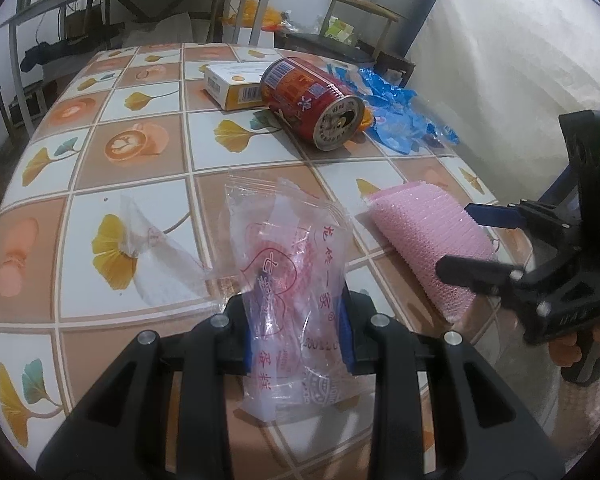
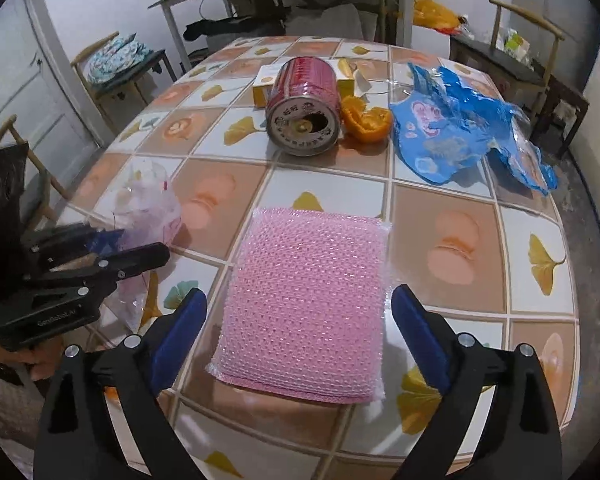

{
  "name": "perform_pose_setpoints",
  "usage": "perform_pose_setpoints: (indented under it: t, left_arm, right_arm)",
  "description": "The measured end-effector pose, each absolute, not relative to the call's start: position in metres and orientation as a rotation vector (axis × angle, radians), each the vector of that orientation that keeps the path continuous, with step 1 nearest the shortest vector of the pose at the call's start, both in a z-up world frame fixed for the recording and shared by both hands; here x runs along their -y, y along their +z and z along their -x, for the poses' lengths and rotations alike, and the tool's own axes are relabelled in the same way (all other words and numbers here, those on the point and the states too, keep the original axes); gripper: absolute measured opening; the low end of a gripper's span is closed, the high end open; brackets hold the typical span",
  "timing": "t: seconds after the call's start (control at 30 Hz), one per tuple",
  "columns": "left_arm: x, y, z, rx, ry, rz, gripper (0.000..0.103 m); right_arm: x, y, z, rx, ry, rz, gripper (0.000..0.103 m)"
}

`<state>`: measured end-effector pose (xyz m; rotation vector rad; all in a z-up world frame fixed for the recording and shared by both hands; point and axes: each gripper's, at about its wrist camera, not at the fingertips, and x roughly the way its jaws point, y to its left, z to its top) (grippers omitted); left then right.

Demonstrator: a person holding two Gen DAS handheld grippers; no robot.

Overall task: Collect trash
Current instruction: 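Lift the clear bag with the left tool while the right tool lifts the pink scrubber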

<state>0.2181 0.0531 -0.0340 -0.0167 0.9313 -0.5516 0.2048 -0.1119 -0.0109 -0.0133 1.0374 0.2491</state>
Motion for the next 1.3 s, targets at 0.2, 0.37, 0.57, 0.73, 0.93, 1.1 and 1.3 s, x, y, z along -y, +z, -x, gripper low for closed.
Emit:
perform_pose_setpoints:
  t: [0.2, 0.37, 0.57, 0.73, 0.93, 1.1, 1.3]
  left_arm:
    - [-0.044, -0.033, -0.213, -0.915, -0.510, -0.048, 0.029]
    - [-0.037, -0.033, -0.211, -0.902, -0.478, -0.104, 0.029]
    - [-0.035, -0.033, -0.210, -0.901, -0.463, -0.123, 0.029]
    - [-0.033, -0.033, -0.210, -0.897, -0.456, -0.132, 0.029]
    - [-0.033, -0.033, -0.209, -0.893, -0.451, -0.139, 0.029]
    - [-0.033, -0.031, -0.209, -0.889, -0.445, -0.142, 0.029]
    - [-0.031, -0.029, -0.207, -0.879, -0.437, -0.151, 0.029]
  right_arm:
    - [0.103, -0.021, -0.201, -1.032, 0.220, 0.089, 0.091]
    - [0.105, -0.023, -0.194, -1.009, 0.206, 0.108, 0.088]
    - [0.113, -0.024, -0.192, -1.003, 0.203, 0.068, 0.081]
    - [0.121, -0.021, -0.192, -0.994, 0.198, 0.036, 0.080]
    - [0.127, -0.016, -0.191, -0.975, 0.189, 0.010, 0.079]
    - [0.130, -0.012, -0.192, -0.963, 0.185, 0.003, 0.079]
    - [0.133, -0.009, -0.191, -0.951, 0.181, -0.007, 0.079]
